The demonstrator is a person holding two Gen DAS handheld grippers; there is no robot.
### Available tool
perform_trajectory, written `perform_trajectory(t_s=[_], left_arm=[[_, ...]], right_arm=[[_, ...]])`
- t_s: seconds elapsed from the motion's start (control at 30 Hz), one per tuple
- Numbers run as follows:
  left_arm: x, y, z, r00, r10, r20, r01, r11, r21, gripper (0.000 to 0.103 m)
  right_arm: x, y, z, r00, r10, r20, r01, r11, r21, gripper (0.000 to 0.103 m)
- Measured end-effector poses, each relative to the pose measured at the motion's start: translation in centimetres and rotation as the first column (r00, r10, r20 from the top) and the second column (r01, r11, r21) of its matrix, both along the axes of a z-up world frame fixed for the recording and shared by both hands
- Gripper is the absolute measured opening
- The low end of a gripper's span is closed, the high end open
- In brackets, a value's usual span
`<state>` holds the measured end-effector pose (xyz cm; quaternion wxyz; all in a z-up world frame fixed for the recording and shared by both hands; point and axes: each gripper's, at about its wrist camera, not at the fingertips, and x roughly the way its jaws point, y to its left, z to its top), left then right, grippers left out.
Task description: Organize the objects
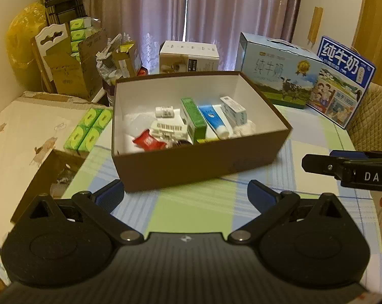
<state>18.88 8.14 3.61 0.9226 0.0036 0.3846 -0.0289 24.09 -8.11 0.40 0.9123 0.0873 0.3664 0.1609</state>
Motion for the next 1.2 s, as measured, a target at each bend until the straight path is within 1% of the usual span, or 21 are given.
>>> perform_trajectory(t_s=[0.27,0.5,0.8,1.2], left_arm=[[-5.2,-2.2,-0.1,1.000,0.027,-0.009,-0.027,1.000,0.008,0.102],[-8.6,-3.0,-0.9,0.998,0.046,-0.038,-0.046,0.999,-0.002,0.102],[-10.8,-3.9,-1.5,0.997,0.054,-0.059,-0.054,0.999,0.002,0.102],[-12.1,-4.2,-1.6,0.997,0.053,-0.064,-0.052,0.999,0.008,0.102]], right_arm=[[-4.6,-1.5,0.1,0.999,0.042,-0.003,-0.042,0.999,0.004,0.070],[-8.3,-1.9,-0.8,0.996,0.090,-0.022,-0.090,0.996,-0.005,0.070],[-11.0,-2.4,-2.0,0.992,0.110,-0.067,-0.112,0.993,-0.027,0.070],[-12.4,-2.7,-1.8,0.992,0.109,-0.065,-0.111,0.993,-0.032,0.071]])
